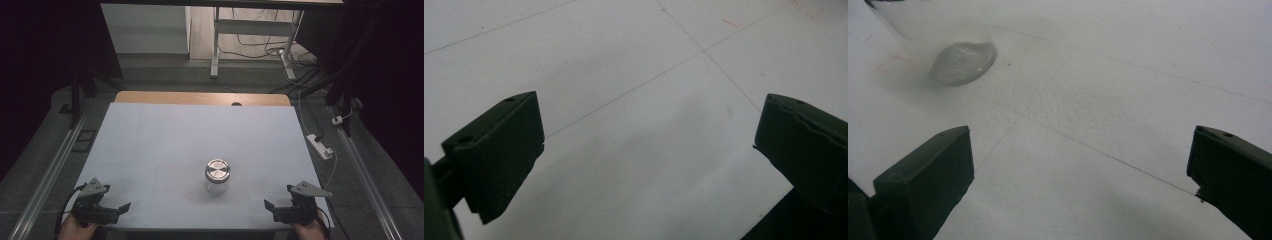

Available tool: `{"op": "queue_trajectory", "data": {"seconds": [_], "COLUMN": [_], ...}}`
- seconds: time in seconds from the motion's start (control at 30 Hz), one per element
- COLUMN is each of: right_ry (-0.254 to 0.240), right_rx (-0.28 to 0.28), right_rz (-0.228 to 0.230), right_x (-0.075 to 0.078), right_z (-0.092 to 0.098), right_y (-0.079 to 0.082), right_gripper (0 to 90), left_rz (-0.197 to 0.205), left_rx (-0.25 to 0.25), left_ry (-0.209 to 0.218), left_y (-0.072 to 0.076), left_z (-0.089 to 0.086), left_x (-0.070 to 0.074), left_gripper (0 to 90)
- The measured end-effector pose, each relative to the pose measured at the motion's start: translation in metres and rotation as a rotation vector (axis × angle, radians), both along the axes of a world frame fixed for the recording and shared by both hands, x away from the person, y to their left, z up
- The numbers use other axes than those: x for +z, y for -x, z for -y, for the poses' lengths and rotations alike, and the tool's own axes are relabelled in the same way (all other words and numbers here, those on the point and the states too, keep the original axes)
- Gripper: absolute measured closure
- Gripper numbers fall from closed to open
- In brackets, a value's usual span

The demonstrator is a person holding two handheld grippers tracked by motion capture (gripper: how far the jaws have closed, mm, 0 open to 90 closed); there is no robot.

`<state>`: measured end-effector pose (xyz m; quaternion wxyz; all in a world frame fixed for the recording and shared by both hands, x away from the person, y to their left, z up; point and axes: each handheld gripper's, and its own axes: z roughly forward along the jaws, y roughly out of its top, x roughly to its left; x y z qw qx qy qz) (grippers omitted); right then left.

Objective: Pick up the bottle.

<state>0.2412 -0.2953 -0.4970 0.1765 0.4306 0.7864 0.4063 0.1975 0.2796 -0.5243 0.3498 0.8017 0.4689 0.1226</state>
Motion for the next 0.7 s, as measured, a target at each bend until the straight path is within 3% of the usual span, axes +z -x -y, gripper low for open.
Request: {"op": "queue_trajectory", "data": {"seconds": [0.23, 0.7], "right_ry": [-0.009, 0.004], "right_rx": [0.011, 0.034], "right_rz": [-0.013, -0.024], "right_x": [-0.0004, -0.0008], "right_z": [0.0001, -0.0017], "right_y": [-0.0011, -0.002], "right_gripper": [0.0, 0.0], "left_rz": [-0.006, -0.018], "left_rx": [-0.021, -0.009], "left_ry": [-0.019, 0.008], "left_y": [-0.0002, -0.0013], "left_z": [0.0027, -0.0005], "left_x": [-0.0005, -0.0007], "left_gripper": [1.3, 1.6]}}
